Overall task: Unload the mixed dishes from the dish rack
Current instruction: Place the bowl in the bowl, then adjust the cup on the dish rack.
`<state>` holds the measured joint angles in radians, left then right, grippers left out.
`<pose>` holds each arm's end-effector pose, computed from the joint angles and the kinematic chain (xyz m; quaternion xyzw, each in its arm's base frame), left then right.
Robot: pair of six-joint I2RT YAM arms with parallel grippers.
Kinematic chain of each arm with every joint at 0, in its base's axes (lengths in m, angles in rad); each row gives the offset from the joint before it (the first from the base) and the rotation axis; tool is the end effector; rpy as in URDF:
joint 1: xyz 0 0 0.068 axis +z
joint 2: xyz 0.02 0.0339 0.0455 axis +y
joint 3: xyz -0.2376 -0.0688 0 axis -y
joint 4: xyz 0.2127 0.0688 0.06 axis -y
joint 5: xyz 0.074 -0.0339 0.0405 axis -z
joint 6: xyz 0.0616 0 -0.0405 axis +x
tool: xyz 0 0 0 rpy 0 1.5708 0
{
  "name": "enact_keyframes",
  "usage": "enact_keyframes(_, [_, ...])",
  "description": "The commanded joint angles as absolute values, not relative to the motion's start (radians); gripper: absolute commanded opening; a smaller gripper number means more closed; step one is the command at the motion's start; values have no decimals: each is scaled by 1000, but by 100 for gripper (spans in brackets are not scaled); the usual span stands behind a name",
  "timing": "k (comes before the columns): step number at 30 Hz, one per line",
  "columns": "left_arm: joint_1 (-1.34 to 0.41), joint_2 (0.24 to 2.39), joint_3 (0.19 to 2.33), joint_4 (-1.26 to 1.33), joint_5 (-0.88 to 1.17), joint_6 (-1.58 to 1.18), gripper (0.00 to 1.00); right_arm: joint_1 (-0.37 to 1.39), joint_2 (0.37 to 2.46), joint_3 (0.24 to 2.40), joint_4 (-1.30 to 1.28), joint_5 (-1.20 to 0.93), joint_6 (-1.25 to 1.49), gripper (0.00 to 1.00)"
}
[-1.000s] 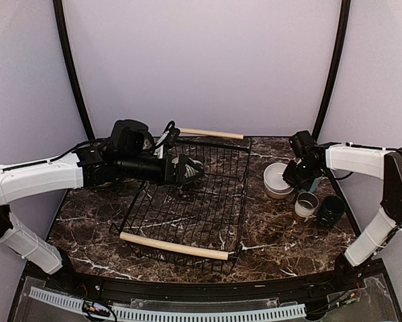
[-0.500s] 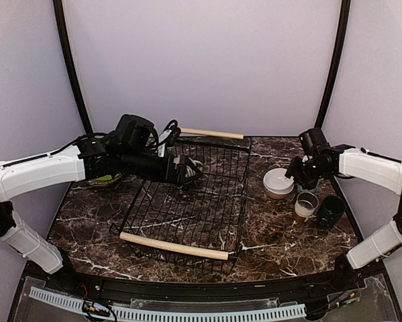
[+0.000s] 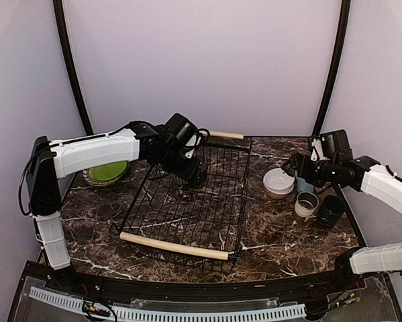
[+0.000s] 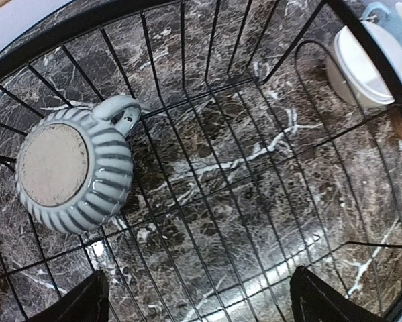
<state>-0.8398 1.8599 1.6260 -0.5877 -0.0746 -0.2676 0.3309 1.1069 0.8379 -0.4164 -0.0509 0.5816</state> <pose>0.2710 -0.2953 0.2511 0.2494 0.8961 -0.1627 0.3293 0.2256 0.0808 0.2415 0.1021 0.8976 0.2093 0.3743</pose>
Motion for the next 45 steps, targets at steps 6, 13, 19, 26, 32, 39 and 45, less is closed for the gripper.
enact_keyframes(6, [-831,2049,1889,-774,-388,-127,99,328,996,794,-377,-65,515,99])
enact_keyframes(13, [-751,2176,2022,-819,-295,-141,99,328,986,770,-365,-72,534,99])
enact_keyframes(19, [-744,2261,2088,-840,-278,-120,99,328,965,748,-368,-55,528,99])
enact_keyframes(26, [-758,2319,2126,-915,-182,-131,87,328,947,751,-369,-51,525,99])
enact_keyframes(32, [-832,2293,2109,-1001,-203,-148,82,328,948,746,-359,-60,530,99])
enact_keyframes(39, [-889,2193,1995,-1033,-208,-187,81,328,960,750,-351,-67,530,99])
enact_keyframes(45, [-896,2112,1993,-1028,-218,-196,82,328,962,759,-351,-65,526,99])
